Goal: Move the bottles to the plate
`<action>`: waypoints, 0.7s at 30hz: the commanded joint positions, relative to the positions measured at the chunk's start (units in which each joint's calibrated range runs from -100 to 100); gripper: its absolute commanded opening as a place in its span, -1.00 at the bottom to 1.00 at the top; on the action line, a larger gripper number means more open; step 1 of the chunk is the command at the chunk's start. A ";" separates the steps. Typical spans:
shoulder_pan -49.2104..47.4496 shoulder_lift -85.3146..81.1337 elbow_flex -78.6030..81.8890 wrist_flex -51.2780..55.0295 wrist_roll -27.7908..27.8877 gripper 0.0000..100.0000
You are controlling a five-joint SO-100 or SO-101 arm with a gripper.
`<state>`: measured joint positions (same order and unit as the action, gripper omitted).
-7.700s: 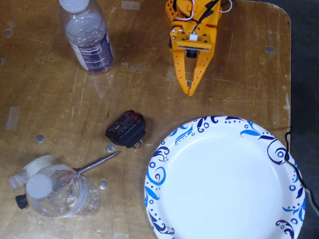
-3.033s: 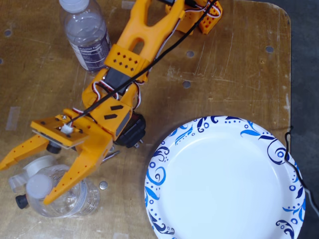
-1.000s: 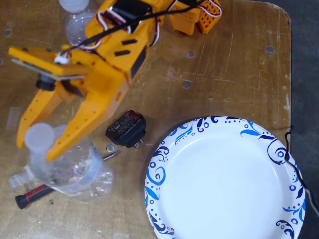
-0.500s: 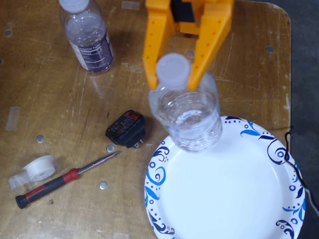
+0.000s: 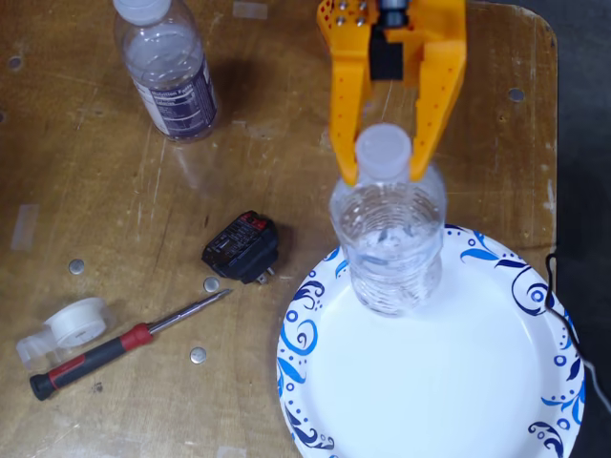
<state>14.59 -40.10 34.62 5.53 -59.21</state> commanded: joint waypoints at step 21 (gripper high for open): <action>-12.48 5.19 9.70 -16.24 1.46 -0.75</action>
<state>3.01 -36.24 45.95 -5.96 -58.74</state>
